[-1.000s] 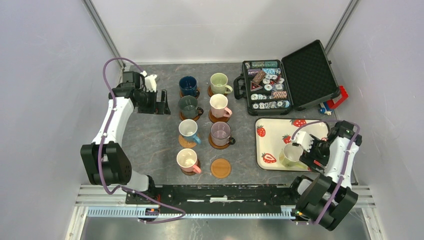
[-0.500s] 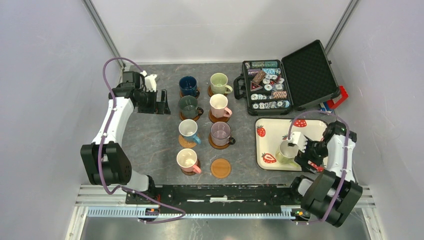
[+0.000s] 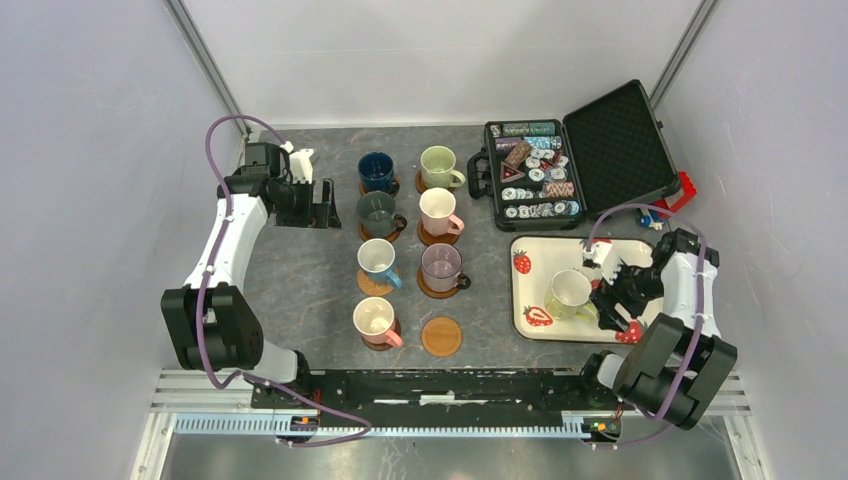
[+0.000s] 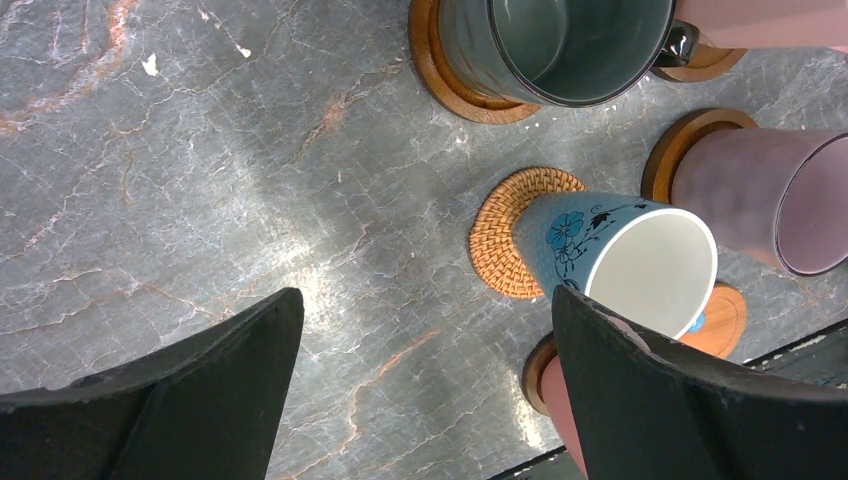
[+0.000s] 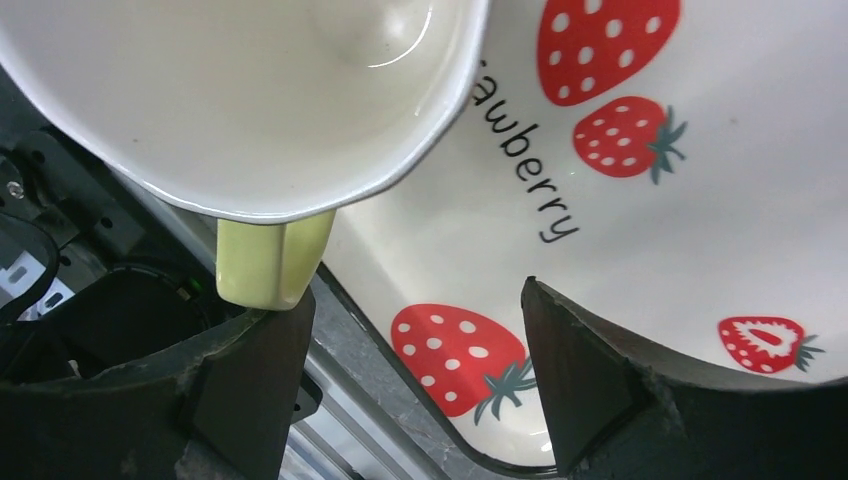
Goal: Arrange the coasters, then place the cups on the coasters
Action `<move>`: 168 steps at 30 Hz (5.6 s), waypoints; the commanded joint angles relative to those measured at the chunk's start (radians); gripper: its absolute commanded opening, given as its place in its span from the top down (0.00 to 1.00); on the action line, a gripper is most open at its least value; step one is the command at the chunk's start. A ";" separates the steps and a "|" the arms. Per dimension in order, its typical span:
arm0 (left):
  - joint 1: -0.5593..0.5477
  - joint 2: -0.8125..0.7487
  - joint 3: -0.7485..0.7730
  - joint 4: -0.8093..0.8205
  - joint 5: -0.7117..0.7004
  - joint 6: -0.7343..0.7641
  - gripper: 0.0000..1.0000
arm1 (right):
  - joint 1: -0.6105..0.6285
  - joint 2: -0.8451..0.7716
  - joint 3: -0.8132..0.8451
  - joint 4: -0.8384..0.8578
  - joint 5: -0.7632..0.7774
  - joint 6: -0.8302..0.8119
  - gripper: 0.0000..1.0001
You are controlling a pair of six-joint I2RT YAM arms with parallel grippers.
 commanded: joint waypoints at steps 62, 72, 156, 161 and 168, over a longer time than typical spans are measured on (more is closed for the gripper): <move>-0.003 -0.025 0.027 0.025 0.045 -0.082 0.00 | 0.467 -0.096 0.369 0.399 -0.118 1.018 1.00; -0.002 -0.051 0.006 0.025 0.033 -0.082 0.00 | 0.923 -0.156 0.385 0.440 0.065 1.261 1.00; -0.003 -0.077 -0.071 0.047 0.026 -0.047 0.00 | 1.715 -0.082 -0.041 0.761 0.473 1.528 1.00; -0.003 -0.070 -0.073 0.047 0.025 -0.049 0.00 | 1.737 -0.101 -0.045 0.761 0.478 1.519 1.00; -0.003 -0.065 -0.069 0.052 0.026 -0.057 0.00 | 1.746 -0.091 -0.055 0.771 0.494 1.519 1.00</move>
